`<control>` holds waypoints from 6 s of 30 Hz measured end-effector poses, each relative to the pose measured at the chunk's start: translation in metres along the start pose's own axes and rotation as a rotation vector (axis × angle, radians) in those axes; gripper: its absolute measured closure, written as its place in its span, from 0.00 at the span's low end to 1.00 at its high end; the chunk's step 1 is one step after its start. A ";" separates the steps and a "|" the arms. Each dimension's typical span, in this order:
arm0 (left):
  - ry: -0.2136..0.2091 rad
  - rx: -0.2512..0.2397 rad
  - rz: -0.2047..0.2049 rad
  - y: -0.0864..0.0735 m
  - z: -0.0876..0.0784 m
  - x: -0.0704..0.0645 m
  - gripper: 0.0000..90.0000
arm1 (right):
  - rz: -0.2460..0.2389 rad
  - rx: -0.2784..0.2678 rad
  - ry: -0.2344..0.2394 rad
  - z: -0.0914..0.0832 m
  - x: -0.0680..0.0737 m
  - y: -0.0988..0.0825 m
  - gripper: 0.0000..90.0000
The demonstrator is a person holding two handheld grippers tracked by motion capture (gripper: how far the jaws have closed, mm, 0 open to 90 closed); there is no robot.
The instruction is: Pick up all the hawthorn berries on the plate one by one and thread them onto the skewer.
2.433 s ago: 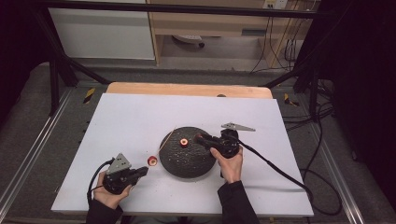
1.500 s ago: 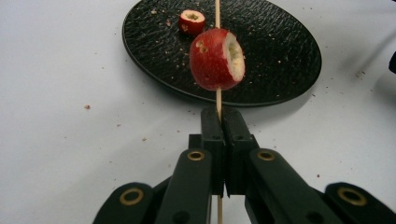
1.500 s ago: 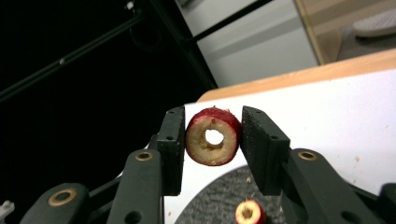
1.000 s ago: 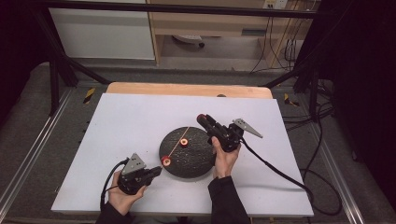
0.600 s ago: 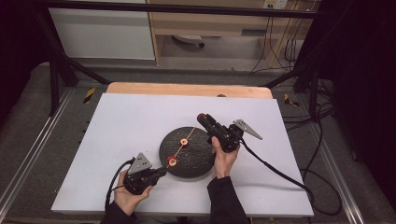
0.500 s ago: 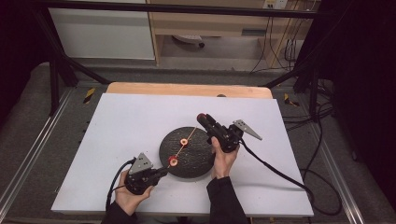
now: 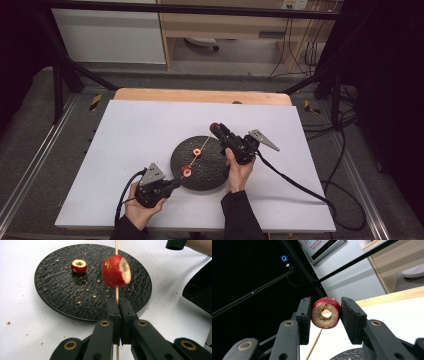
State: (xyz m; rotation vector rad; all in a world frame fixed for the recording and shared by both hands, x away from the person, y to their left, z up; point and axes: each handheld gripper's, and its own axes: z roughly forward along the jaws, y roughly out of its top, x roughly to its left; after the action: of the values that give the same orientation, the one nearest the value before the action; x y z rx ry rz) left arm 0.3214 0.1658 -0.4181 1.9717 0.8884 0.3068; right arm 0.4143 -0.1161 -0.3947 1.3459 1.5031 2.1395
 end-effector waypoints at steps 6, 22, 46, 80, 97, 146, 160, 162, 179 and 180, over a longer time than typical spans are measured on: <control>0.001 -0.002 -0.003 -0.001 0.000 0.001 0.99 | -0.007 0.001 0.001 -0.001 0.000 0.000 0.69; -0.001 -0.004 -0.002 -0.001 0.001 -0.001 0.98 | -0.009 0.002 -0.006 -0.001 -0.002 0.001 0.69; 0.018 -0.040 -0.028 0.011 0.010 -0.009 0.99 | 0.027 0.028 0.017 0.000 0.000 -0.008 0.69; 0.020 -0.058 -0.018 0.051 0.037 -0.002 0.99 | 0.013 0.104 0.032 -0.005 0.005 -0.022 0.69; 0.011 -0.044 0.005 0.047 0.040 0.004 0.99 | -0.026 0.175 0.032 -0.007 0.005 -0.027 0.64; 0.063 0.032 -0.008 -0.033 -0.043 0.060 0.98 | -0.351 0.802 -0.097 0.010 0.001 -0.002 0.05; 0.064 0.037 -0.016 -0.037 -0.043 0.064 0.98 | -0.379 0.905 -0.134 0.048 0.010 -0.006 0.06; 0.064 0.034 -0.018 -0.037 -0.044 0.064 0.98 | -0.388 0.917 -0.142 0.054 0.011 -0.007 0.07; 0.072 0.027 -0.031 -0.037 -0.045 0.067 0.98 | -0.391 1.009 -0.198 0.094 0.003 -0.017 0.19; 0.071 0.028 -0.031 -0.037 -0.045 0.067 0.98 | -0.392 1.015 -0.200 0.095 0.002 -0.017 0.20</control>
State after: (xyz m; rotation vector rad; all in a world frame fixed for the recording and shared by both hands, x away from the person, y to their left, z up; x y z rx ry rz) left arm 0.3277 0.2535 -0.4335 1.9806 0.9728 0.3503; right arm 0.4799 -0.0452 -0.4013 1.2497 2.6108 0.9416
